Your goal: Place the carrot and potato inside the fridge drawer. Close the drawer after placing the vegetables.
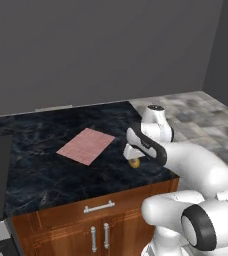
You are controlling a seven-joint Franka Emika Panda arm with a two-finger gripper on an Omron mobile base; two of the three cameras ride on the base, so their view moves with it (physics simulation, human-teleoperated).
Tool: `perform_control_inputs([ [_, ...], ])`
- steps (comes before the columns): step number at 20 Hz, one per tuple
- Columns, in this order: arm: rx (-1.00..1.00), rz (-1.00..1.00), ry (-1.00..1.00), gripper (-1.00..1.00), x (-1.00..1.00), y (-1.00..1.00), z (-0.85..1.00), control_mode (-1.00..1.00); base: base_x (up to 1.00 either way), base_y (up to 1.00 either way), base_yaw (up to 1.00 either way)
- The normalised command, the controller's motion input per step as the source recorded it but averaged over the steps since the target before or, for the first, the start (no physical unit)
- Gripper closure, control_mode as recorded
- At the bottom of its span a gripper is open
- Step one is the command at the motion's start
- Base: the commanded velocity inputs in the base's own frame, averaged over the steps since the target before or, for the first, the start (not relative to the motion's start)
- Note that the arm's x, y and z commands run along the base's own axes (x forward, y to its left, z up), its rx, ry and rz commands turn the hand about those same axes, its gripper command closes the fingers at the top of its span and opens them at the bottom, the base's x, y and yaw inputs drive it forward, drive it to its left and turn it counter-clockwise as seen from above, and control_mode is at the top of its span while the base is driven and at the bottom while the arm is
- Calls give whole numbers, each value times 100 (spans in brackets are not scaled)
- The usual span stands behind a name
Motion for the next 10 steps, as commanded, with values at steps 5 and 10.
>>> perform_control_inputs([
  [5,0,0,4,-100,31,0,-38,-100,0,0,0],
  [10,0,0,3,-100,32,-6,-30,-100,0,0,0],
])
